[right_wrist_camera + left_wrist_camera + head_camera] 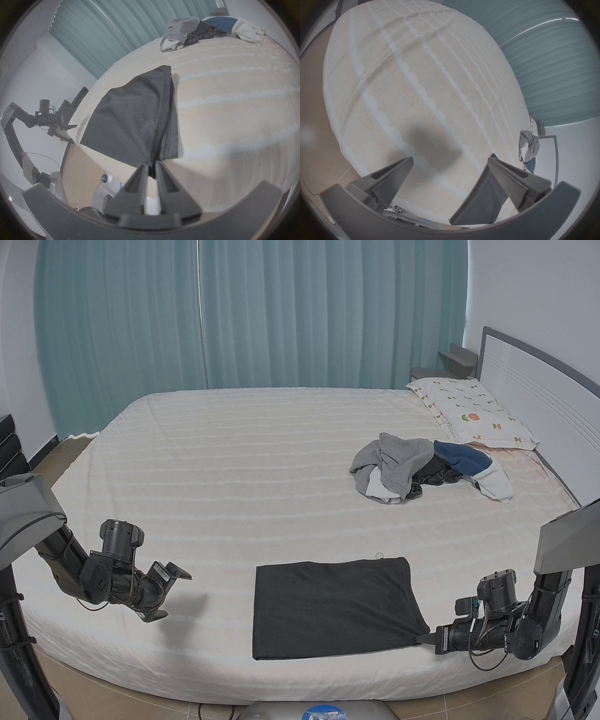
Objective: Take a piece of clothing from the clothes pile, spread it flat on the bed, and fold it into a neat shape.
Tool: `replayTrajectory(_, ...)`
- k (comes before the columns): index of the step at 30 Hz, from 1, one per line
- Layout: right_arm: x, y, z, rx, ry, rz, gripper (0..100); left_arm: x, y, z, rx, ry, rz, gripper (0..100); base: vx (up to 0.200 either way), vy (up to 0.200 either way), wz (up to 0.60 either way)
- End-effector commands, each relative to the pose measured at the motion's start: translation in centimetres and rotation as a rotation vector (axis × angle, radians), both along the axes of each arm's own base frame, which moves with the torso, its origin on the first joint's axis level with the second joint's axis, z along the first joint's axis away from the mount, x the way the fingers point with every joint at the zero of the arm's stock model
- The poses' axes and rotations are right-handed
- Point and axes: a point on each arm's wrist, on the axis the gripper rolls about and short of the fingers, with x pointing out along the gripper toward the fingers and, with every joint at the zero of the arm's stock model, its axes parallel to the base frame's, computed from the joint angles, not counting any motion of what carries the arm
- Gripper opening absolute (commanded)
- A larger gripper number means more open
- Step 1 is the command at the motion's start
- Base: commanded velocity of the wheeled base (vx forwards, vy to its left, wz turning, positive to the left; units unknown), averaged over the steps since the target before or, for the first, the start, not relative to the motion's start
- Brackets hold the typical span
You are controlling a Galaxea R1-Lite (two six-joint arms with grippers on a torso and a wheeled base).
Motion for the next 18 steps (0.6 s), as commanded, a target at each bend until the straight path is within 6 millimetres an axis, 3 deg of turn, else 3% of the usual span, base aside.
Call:
replayTrajectory(1,0.3,0.1,-0.5,0.004,-0.010,-0.001,100,0.0,0.0,0.0,0.000,-0.001,0.000,100,0.000,0.000,0.00)
replayTrajectory(5,0.9,-0.2,0.2,0.025,-0.058,-0.019,100,0.0,0.0,0.0,0.000,-0.001,0.000,100,0.000,0.000,0.00)
replayTrajectory(7,2.1,-0.4,1.3,0.055,-0.120,-0.052,100,0.0,0.0,0.0,0.000,-0.001,0.000,100,0.000,0.000,0.00)
replayTrajectory(11,5.9,0.0,2.5,0.136,-0.186,-0.133,100,0.0,0.0,0.0,0.000,-0.001,0.000,100,0.000,0.000,0.00)
replayTrajectory(14,8.0,0.5,2.1,0.135,-0.176,-0.165,100,0.0,0.0,0.0,0.000,-0.001,0.000,100,0.000,0.000,0.00)
replayTrajectory(16,10.9,1.1,1.9,0.143,-0.155,-0.224,100,0.0,0.0,0.0,0.000,-0.001,0.000,100,0.000,0.000,0.00)
replayTrajectory(17,10.9,1.1,1.9,0.143,-0.155,-0.224,100,0.0,0.0,0.0,0.000,-0.001,0.000,100,0.000,0.000,0.00)
replayTrajectory(18,12.4,1.5,1.8,0.182,-0.127,-0.263,100,0.0,0.0,0.0,-0.001,0.000,-0.001,100,0.000,0.000,0.00)
